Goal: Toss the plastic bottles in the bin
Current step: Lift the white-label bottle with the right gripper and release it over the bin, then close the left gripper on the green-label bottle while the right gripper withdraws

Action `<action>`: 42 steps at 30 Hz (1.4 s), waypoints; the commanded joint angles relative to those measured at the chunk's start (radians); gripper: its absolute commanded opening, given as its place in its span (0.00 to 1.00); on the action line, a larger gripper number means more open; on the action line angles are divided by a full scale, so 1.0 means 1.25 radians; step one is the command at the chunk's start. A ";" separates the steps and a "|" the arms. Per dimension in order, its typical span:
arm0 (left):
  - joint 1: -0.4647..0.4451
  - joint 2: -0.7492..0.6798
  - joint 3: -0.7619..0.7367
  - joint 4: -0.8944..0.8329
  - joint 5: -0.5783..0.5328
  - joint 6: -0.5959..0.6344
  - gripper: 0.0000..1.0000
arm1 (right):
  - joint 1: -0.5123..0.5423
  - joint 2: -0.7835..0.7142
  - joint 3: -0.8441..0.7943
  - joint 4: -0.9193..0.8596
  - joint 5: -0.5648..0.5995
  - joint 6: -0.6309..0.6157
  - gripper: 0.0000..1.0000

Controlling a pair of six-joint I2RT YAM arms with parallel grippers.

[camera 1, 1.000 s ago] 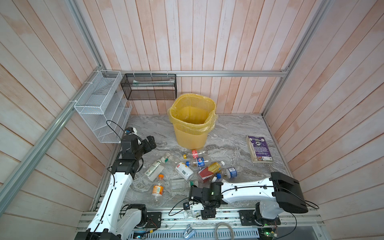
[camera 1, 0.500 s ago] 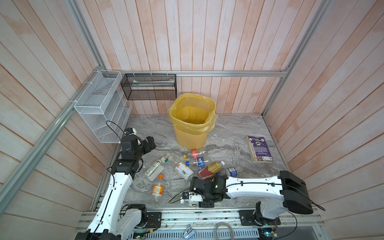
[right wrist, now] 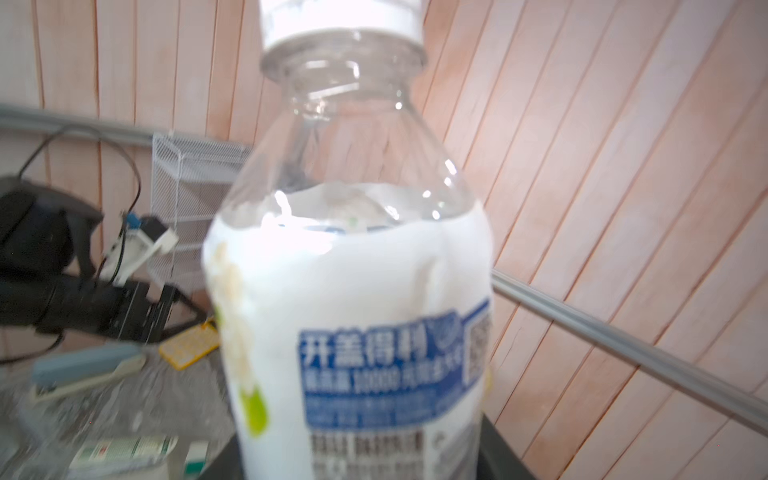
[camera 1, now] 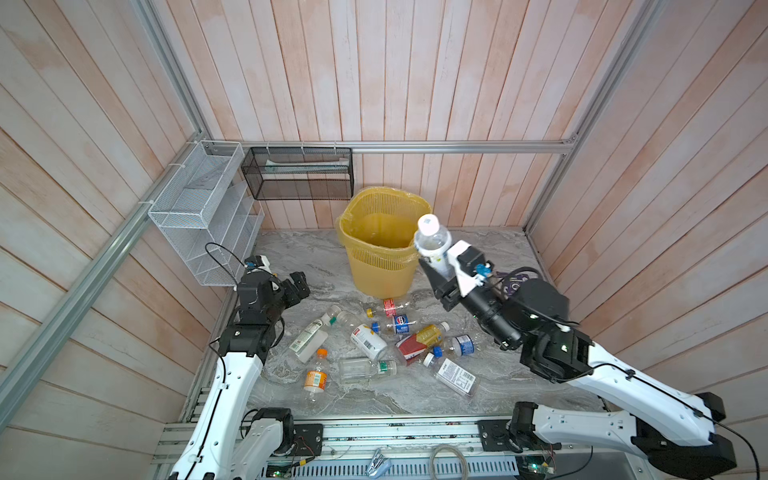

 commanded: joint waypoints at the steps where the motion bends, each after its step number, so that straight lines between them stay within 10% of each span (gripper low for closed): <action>1: 0.004 -0.010 -0.015 0.021 -0.011 -0.002 1.00 | -0.008 0.005 0.019 0.227 0.029 -0.075 0.47; 6: 0.003 -0.004 -0.015 0.023 0.002 -0.003 1.00 | -0.088 0.089 0.094 0.249 -0.025 -0.022 0.48; 12: 0.002 0.007 -0.012 0.015 0.018 -0.006 1.00 | -0.315 0.401 0.347 -0.065 -0.251 0.241 0.51; 20: 0.003 0.004 0.009 -0.021 -0.003 0.016 1.00 | -0.346 0.607 0.707 -0.351 -0.207 0.209 0.91; 32: 0.000 0.003 0.006 -0.039 0.013 0.040 1.00 | -0.370 0.472 0.515 -0.289 -0.182 0.236 0.94; 42: -0.096 0.139 0.005 -0.135 -0.001 0.076 1.00 | -0.479 0.288 0.051 -0.164 -0.238 0.432 0.95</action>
